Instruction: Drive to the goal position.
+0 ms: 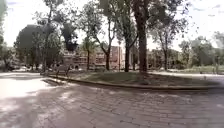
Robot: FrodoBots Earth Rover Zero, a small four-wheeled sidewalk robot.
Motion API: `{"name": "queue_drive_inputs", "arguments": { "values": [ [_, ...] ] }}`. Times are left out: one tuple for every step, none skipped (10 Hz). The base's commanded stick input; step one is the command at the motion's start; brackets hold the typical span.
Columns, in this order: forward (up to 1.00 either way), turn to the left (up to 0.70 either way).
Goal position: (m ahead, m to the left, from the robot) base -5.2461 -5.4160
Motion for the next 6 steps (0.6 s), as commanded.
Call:
{"name": "queue_drive_inputs", "arguments": {
  "values": [
    [0.0, -0.85],
    [0.0, -0.85],
    [0.0, -0.85],
    [0.0, -0.85],
    [0.0, -0.85],
    [0.0, -0.85]
  ]
}}
